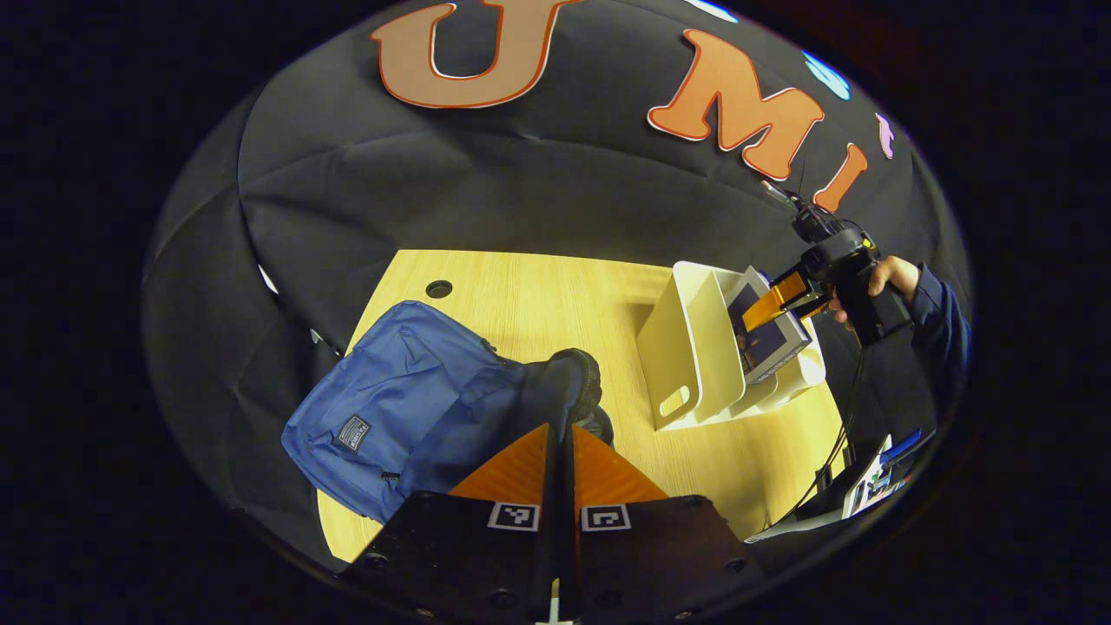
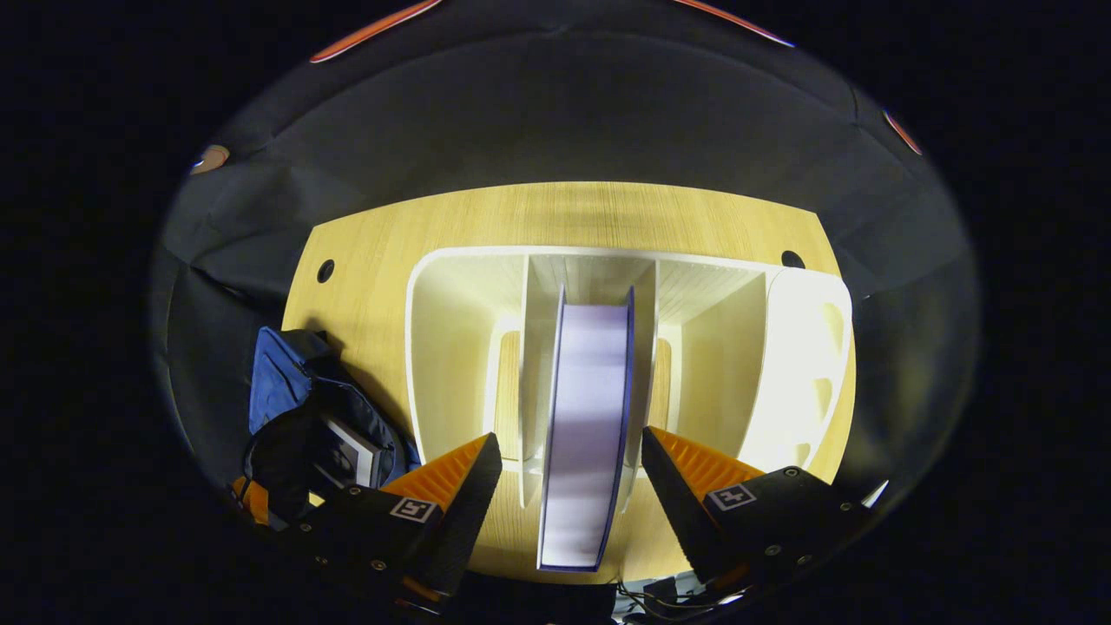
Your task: Open the schoolbag, grab two books from the bookshelf and put them into the schoolbag.
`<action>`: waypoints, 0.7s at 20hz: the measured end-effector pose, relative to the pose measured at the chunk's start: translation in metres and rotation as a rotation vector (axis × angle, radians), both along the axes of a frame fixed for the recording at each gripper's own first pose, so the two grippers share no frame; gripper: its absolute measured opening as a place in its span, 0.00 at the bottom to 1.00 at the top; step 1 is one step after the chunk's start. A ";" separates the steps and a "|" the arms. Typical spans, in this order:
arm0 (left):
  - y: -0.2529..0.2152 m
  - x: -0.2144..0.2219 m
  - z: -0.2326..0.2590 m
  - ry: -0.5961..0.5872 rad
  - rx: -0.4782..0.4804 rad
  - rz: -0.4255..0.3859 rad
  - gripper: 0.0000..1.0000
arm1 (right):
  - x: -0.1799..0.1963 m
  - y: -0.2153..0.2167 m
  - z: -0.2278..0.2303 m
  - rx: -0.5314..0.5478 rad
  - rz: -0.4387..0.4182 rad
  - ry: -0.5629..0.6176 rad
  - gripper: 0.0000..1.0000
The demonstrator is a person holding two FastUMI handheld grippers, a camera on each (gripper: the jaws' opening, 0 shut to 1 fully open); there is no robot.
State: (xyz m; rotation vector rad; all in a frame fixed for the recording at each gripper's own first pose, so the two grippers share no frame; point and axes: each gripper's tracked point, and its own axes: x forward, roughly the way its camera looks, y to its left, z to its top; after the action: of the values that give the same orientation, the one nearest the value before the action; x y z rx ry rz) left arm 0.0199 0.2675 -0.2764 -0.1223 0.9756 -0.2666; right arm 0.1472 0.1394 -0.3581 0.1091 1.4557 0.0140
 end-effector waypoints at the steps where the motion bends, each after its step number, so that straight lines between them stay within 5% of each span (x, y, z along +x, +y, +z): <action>1: 0.000 0.000 0.000 0.001 -0.004 0.002 0.04 | 0.001 0.000 -0.001 -0.007 -0.003 0.002 0.94; 4: -0.002 -0.002 -0.004 0.009 -0.016 0.008 0.04 | 0.001 -0.002 -0.007 -0.035 -0.005 0.012 0.78; 5: -0.001 -0.003 -0.005 0.011 -0.019 0.008 0.04 | 0.001 -0.003 -0.008 -0.041 -0.010 0.015 0.56; 6: -0.001 -0.003 -0.005 0.013 -0.022 0.009 0.04 | 0.001 -0.005 -0.009 -0.049 -0.016 0.018 0.61; 8: -0.002 -0.002 -0.006 0.014 -0.026 0.011 0.04 | 0.001 -0.008 -0.010 -0.059 -0.034 0.020 0.35; 14: -0.004 -0.002 -0.011 0.023 -0.035 0.005 0.04 | 0.004 -0.011 -0.005 -0.059 -0.038 -0.007 0.36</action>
State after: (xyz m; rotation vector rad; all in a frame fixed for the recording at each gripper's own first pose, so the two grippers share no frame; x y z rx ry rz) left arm 0.0175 0.2630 -0.2873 -0.1601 0.9933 -0.2779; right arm 0.1511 0.1286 -0.3632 0.0889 1.4458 -0.0596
